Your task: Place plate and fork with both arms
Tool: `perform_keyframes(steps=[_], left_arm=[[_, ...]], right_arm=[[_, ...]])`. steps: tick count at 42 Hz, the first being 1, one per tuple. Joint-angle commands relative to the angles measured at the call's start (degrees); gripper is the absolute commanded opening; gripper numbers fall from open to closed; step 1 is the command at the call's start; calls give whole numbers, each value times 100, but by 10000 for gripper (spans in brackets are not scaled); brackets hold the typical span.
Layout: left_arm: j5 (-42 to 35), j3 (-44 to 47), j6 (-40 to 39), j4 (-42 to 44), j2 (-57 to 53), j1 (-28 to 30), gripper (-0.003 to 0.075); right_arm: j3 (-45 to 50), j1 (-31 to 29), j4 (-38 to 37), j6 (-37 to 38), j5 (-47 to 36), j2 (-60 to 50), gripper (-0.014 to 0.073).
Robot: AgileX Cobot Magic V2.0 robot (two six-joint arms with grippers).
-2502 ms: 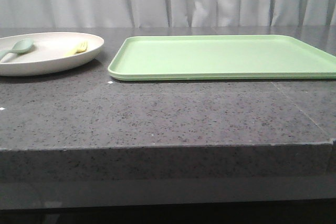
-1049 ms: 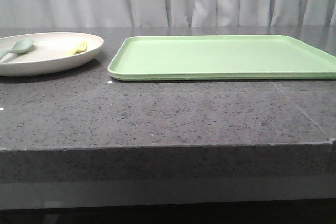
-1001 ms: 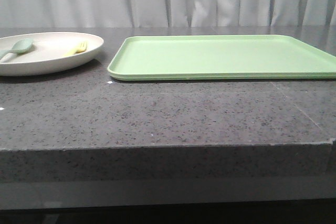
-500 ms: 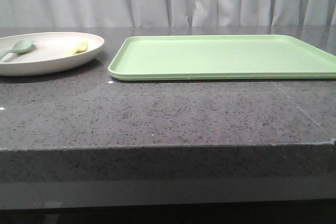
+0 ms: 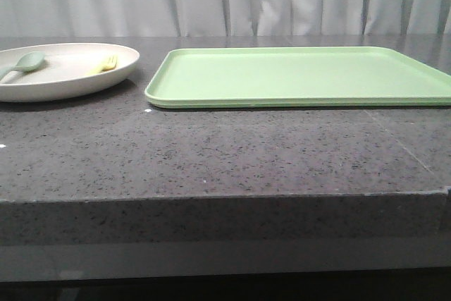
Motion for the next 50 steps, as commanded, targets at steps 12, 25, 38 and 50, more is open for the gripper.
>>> perform_keyframes(steps=[12,25,38,50], left_arm=[[-452,-200,-21,310,135,12,452],[-486,-200,-21,308,135,12,616],[-542,-298,-21,8,233,12,548],[1533,-1642,-12,1042,1794,12,544]], right_arm=[[-203,-18,-74,-28,-366,31,456],[-203,-18,-74,-28,-353,31,593],[-203,-18,-74,-28,-353,31,593],[-203,-18,-74,-28,-355,31,593]])
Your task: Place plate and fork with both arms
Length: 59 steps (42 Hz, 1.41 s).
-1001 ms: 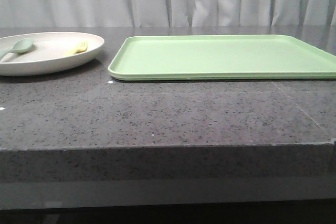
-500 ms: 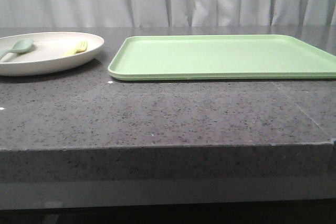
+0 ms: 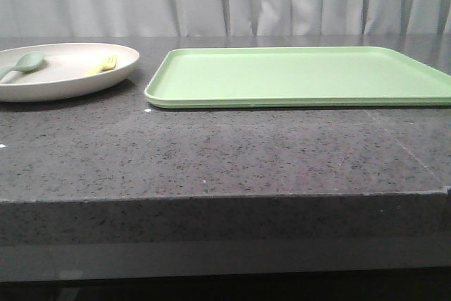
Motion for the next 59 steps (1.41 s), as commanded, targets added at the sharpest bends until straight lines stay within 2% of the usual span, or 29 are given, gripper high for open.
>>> perform_keyframes(steps=[1,9,17,21,29,36,40,54,59], left_arm=[[235,-609,-12,438,610,18,544],[682,-1472,233,302,1897,565,544],[1226,-2482,1839,-1698,3061,1456,544],[1620,-2992,2336,-2375,3573,1701,544],[2247,-4034,2478,-2509,4546,1712,512],[2506,-4726,2478,-2536,5230,1632,465],[2696,-5092,2490,-2536,5598,1539,463],[2948,-5984,2490,-2516,6511,1220,461],[2931,-6098,2490,-2519,6715,1220,418]], right_arm=[[-203,-18,-74,-28,-367,31,593],[-203,-18,-74,-28,-366,31,593],[-203,-18,-74,-28,-366,31,593],[-203,-18,-74,-28,-366,31,593],[-203,-18,-74,-28,-366,31,593],[-203,-18,-74,-28,-366,31,593],[-203,-18,-74,-28,-360,31,593],[-203,-18,-74,-28,-366,31,593],[-203,-18,-74,-28,-366,31,593]])
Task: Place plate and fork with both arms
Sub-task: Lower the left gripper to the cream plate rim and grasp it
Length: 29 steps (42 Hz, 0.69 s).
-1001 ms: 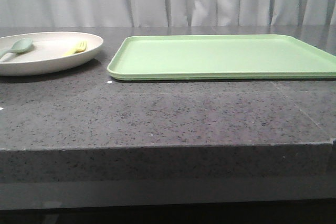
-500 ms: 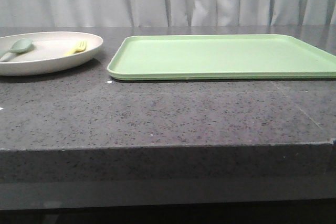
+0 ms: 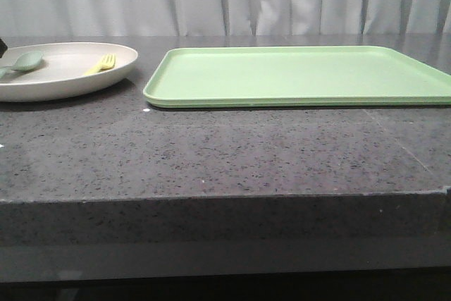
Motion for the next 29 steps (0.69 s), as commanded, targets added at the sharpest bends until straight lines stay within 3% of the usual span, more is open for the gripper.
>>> perform_keyframes(steps=[1,15,29], left_arm=[[31,-249,10,-168,-188,-21,405],[-23,-280,10,-67,27,-21,321],[1,-280,10,-67,50,-21,10]], right_arm=[[-203,-18,-74,-28,-378,31,593],[-203,-18,-74,-28,-374,31,593],[-203,-18,-74,-28,-369,31,593]])
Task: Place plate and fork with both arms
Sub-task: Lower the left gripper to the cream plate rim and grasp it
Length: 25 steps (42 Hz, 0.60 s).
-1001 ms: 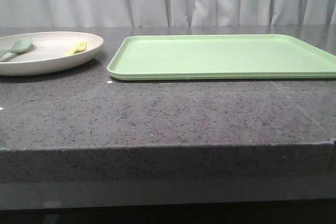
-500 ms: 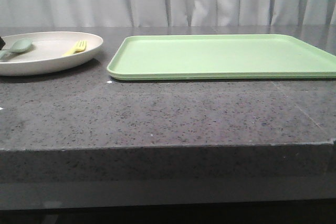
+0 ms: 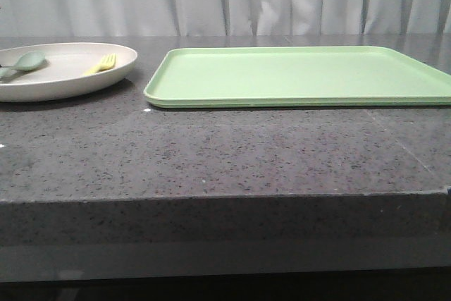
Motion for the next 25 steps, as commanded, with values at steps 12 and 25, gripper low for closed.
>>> perform_keyframes(steps=[12,25], left_arm=[[119,-177,10,-256,-298,-21,-18],[187,-177,-10,-922,-394,-21,-18]], right_arm=[[-203,-18,-74,-28,-381,31,593],[-203,-18,-74,-28,-381,31,593]])
